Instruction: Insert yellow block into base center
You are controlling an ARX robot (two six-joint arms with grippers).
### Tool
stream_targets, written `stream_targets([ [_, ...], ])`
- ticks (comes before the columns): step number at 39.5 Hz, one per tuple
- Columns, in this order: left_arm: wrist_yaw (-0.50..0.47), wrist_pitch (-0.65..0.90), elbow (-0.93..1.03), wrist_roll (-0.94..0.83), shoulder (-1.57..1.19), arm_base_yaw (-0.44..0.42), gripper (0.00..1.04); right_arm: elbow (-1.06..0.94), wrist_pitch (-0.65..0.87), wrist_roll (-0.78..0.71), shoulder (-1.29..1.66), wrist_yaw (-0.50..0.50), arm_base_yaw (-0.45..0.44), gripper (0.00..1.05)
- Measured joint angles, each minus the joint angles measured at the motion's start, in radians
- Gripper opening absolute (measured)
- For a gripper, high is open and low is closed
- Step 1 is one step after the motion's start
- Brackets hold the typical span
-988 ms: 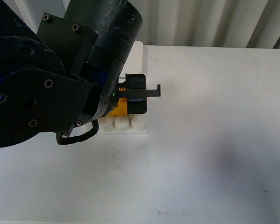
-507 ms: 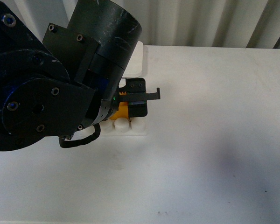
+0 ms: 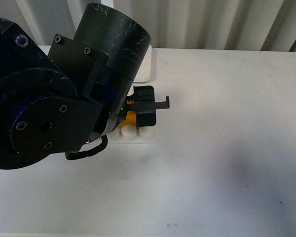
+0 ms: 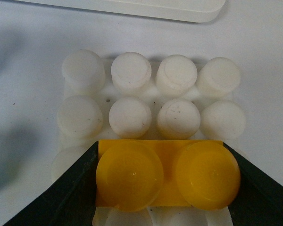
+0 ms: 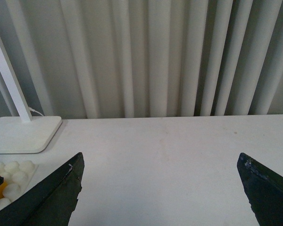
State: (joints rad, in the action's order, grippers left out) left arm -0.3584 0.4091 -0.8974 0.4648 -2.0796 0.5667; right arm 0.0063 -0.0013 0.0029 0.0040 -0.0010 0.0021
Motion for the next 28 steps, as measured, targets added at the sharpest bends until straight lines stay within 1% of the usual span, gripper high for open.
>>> stream_targets([
  [13,-0.008,0.001,0.002,-0.010,0.006,0.000,0.66,0.000,0.000,0.000,0.000,0.000,0.000,0.95],
  [14,-0.008,-0.003,0.002,-0.010,0.008,-0.001,0.69,0.000,0.000,0.000,0.000,0.000,0.000,0.95],
  [16,-0.003,-0.010,0.003,-0.014,0.011,-0.004,0.81,0.000,0.000,0.000,0.000,0.000,0.000,0.95],
  [17,0.000,-0.011,0.004,-0.018,0.012,-0.004,0.84,0.000,0.000,0.000,0.000,0.000,0.000,0.95],
  [20,-0.003,-0.019,0.006,-0.020,0.036,-0.005,1.00,0.000,0.000,0.000,0.000,0.000,0.000,0.95],
  [23,-0.011,-0.031,0.008,-0.024,0.079,-0.008,0.98,0.000,0.000,0.000,0.000,0.000,0.000,0.95],
  [28,-0.026,-0.039,0.026,-0.039,0.157,-0.014,0.98,0.000,0.000,0.000,0.000,0.000,0.000,0.95],
])
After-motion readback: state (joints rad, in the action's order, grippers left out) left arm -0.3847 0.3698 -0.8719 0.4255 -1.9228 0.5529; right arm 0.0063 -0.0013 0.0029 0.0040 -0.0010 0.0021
